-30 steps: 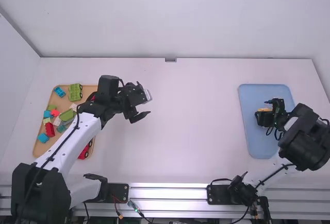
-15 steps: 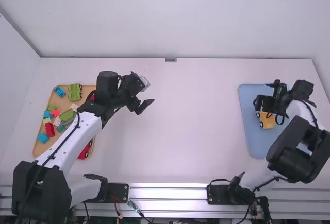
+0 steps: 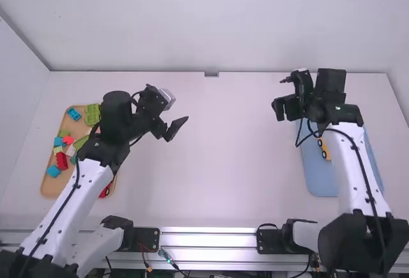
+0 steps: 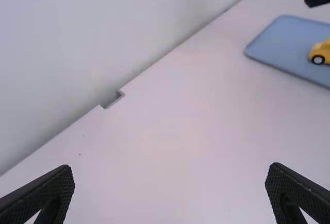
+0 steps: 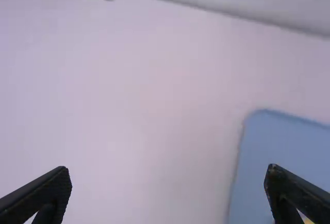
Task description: Assemble lego blocks to make yellow taxi
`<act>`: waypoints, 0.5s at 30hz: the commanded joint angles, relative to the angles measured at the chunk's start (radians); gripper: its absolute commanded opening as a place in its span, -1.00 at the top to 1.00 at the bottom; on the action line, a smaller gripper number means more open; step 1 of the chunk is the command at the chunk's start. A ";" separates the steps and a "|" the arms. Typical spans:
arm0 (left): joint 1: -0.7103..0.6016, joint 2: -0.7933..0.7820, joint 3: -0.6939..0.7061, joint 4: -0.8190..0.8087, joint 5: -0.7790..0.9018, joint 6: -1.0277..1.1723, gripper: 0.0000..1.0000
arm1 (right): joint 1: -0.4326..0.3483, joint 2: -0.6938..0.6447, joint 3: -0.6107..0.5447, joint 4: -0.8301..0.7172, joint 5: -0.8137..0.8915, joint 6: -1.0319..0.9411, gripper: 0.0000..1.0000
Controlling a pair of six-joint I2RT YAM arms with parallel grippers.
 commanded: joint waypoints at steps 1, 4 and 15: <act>0.013 -0.056 -0.010 0.002 0.000 -0.014 -0.97 | 0.031 -0.058 0.017 0.006 0.013 0.014 -0.97; 0.044 -0.087 -0.041 0.033 -0.031 -0.045 -0.90 | 0.020 -0.088 -0.013 0.036 0.043 0.044 -0.91; 0.163 -0.251 -0.206 0.120 -0.195 -0.209 -0.58 | 0.020 -0.237 -0.163 0.185 0.192 0.193 -0.61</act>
